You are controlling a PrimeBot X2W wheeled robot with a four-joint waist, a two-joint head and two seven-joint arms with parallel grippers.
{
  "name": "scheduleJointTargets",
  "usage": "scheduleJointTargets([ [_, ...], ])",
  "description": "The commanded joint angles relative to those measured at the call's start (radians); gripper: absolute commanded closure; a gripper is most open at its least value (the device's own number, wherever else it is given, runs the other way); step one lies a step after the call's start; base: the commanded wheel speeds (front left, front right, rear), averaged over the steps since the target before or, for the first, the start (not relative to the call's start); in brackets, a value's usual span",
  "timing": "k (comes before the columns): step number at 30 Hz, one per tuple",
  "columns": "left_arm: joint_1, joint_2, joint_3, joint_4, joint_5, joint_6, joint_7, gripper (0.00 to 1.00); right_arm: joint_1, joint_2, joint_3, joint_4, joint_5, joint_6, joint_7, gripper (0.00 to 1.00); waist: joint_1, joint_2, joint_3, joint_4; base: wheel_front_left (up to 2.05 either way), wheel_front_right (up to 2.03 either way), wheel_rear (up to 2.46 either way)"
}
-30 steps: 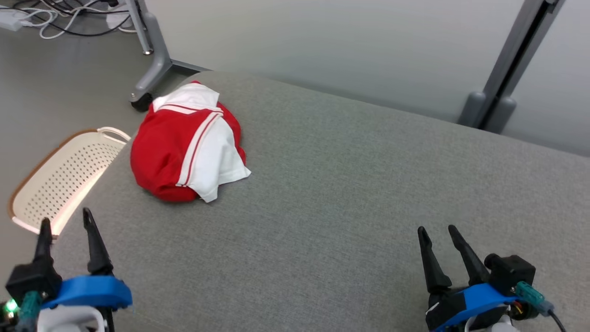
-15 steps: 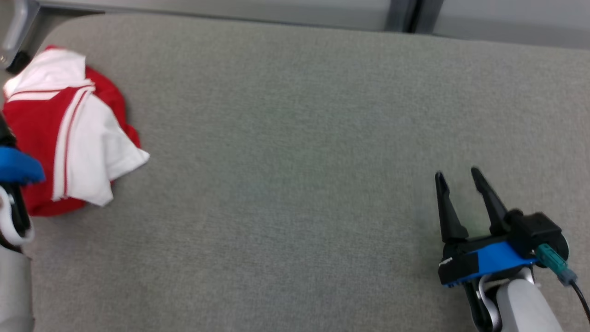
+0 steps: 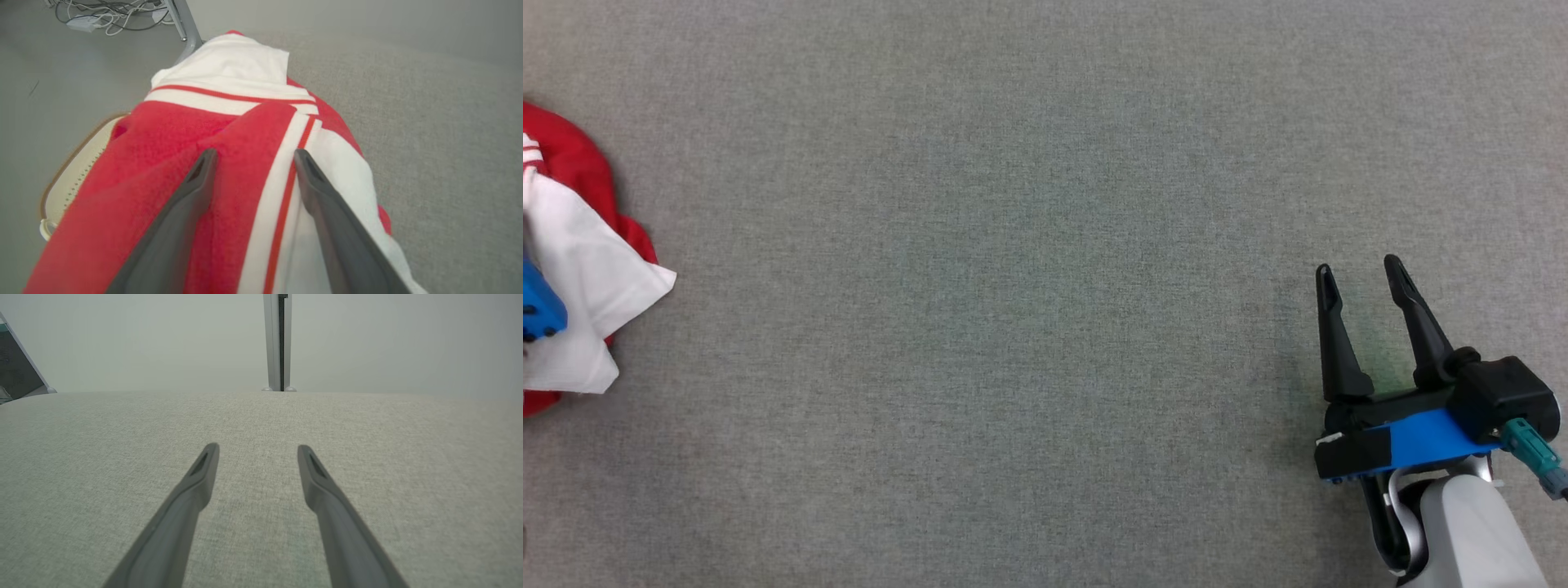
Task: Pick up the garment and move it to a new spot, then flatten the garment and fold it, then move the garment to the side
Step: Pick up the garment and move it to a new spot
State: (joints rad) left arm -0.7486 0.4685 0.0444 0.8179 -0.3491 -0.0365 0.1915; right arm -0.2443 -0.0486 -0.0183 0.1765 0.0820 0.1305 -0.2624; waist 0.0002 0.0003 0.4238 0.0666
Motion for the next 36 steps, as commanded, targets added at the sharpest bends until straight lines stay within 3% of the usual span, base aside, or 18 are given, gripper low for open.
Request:
scheduleJointTargets([
  [1,-0.017,0.009,-0.012,0.031,0.0,-0.005,0.042,0.0,-0.007,-0.005,-0.002,-0.006,0.001,0.0,-0.004,0.0,-0.0002,-0.0003,0.001,-0.002,0.0,0.0,0.0],
  [6,-0.014,0.001,-0.014,0.087,-0.026,-0.026,0.088,0.0,-0.009,-0.005,-0.002,-0.006,-0.003,0.0,-0.004,0.0,-0.0002,-0.0003,-0.004,0.0,0.0,0.0,0.0],
  [8,-0.009,-0.004,-0.018,0.103,-0.031,-0.033,0.096,0.64,-0.011,-0.005,0.001,-0.003,-0.003,0.001,-0.004,0.0,-0.0002,-0.0003,-0.008,0.001,0.0,0.0,0.0],
  [9,-0.008,-0.006,-0.02,0.109,-0.033,-0.035,0.089,1.0,-0.01,-0.005,0.003,-0.001,-0.004,0.001,-0.004,0.0,-0.0002,-0.0003,-0.01,0.002,0.0,0.0,0.0],
  [18,-0.015,0.001,-0.039,0.111,-0.018,-0.049,-0.059,1.0,0.002,-0.005,0.018,0.016,0.008,0.001,-0.004,0.0,-0.0002,-0.0003,-0.051,0.006,0.0,0.0,0.0],
  [21,-0.051,0.012,-0.047,0.073,-0.002,-0.056,-0.197,1.0,0.013,-0.004,0.023,0.022,0.017,0.001,-0.004,0.0,-0.0002,-0.0003,-0.082,0.005,0.0,0.0,0.0],
  [28,-0.129,0.012,-0.092,-0.05,0.046,-0.06,-0.345,1.0,0.029,-0.004,0.039,0.042,0.057,0.001,-0.004,0.0,-0.0002,-0.0003,-0.145,-0.02,0.0,0.0,0.0],
  [36,-0.214,-0.031,-0.192,-0.299,0.117,-0.041,-0.296,1.0,0.043,-0.004,0.053,0.055,0.104,0.001,-0.004,0.0,-0.0002,-0.0003,-0.198,-0.099,0.0,0.0,0.0],
])
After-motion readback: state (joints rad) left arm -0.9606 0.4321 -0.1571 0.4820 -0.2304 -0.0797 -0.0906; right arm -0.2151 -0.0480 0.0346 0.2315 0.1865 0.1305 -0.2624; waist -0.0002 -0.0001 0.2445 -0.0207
